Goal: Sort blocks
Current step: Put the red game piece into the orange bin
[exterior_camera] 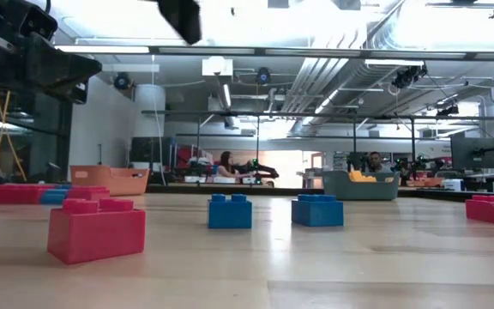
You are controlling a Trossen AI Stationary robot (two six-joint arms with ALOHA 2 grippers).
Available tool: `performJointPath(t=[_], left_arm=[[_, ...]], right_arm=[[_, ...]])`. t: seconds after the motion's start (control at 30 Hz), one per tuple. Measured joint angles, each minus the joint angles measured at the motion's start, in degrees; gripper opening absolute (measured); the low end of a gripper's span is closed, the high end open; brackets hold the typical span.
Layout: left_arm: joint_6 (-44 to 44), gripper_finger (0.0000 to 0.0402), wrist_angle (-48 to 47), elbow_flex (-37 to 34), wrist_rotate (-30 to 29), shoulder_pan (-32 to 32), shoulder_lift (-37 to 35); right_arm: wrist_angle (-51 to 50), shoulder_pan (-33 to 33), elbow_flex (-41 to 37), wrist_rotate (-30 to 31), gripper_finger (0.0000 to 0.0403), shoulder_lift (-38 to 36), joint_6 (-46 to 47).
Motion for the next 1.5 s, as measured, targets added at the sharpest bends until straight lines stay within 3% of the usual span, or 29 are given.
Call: performJointPath(t=[0.27, 0.5, 0.73, 1.5], left_arm=[[0.0, 0.0, 0.02, 0.0, 0.0, 0.0, 0.0], [0.0, 0.0, 0.0, 0.0, 0.0, -0.01, 0.0], [0.0, 0.0, 0.0, 0.0, -0.01, -0.01, 0.0], [0.0, 0.0, 0.04, 0.02, -0.02, -0.01, -0.02]], right_arm=[[-6.23, 1.4, 11.74, -0.37, 0.0142, 10.15, -13.94], [-6.4, 2.84, 13.99, 0.48, 0.0142, 15.05, -12.36], [-8.19, 4.16, 14.01, 9.85, 0.0142, 16.9, -7.5], [-7.89, 4.87, 13.25, 11.01, 0.0142, 18.75, -10.28]])
